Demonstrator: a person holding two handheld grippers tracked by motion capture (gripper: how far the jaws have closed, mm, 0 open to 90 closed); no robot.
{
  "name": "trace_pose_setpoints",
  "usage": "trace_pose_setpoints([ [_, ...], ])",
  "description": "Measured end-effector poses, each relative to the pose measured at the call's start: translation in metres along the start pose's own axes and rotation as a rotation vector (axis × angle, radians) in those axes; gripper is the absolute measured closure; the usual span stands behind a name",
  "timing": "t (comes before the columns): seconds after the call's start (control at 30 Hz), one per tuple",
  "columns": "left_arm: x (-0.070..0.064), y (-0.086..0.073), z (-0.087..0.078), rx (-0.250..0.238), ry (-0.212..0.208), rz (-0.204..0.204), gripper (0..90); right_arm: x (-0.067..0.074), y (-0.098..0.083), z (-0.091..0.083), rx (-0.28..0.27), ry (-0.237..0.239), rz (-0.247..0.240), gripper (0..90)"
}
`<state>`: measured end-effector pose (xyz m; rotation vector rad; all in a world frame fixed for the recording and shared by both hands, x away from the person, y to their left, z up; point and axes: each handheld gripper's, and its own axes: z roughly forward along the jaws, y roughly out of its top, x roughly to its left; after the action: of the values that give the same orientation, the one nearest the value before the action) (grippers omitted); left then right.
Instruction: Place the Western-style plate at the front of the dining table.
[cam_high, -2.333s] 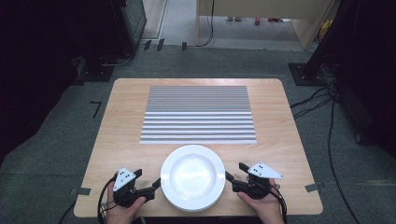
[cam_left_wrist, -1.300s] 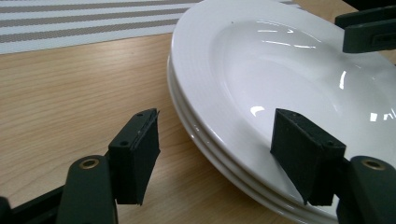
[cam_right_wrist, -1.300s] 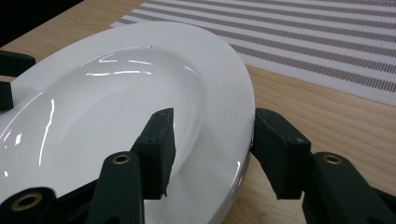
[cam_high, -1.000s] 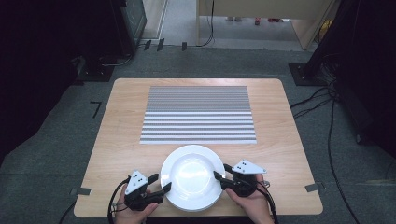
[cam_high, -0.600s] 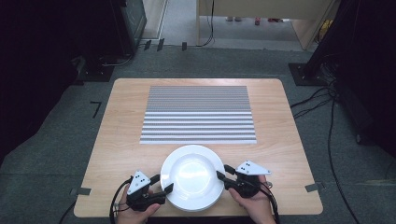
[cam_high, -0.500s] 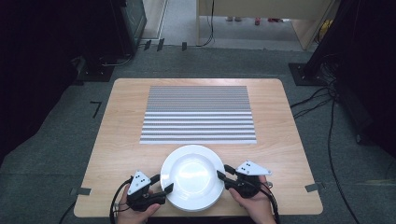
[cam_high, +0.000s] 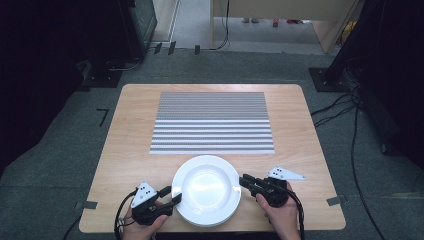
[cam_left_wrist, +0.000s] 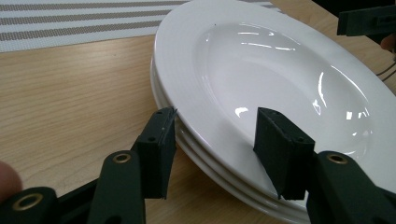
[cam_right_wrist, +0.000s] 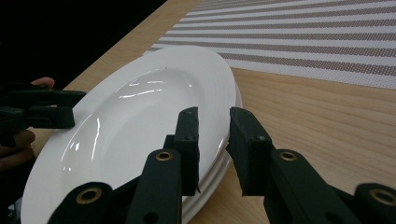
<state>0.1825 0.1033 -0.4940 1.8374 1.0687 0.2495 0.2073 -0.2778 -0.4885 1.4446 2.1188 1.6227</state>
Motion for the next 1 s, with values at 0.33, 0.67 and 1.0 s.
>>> trace_pose_setpoints([
  [0.33,0.000,0.000,0.000,0.003,0.001,0.000,48.7,-0.004,-0.005,0.002,-0.029,0.028,0.132,71.4],
  [0.67,0.000,-0.001,0.001,0.004,0.000,-0.001,48.5,-0.008,-0.008,0.007,0.017,0.061,0.327,74.4],
  [1.0,-0.002,-0.001,0.001,0.002,0.008,0.007,48.8,-0.016,-0.012,0.009,0.008,0.104,0.452,77.7],
])
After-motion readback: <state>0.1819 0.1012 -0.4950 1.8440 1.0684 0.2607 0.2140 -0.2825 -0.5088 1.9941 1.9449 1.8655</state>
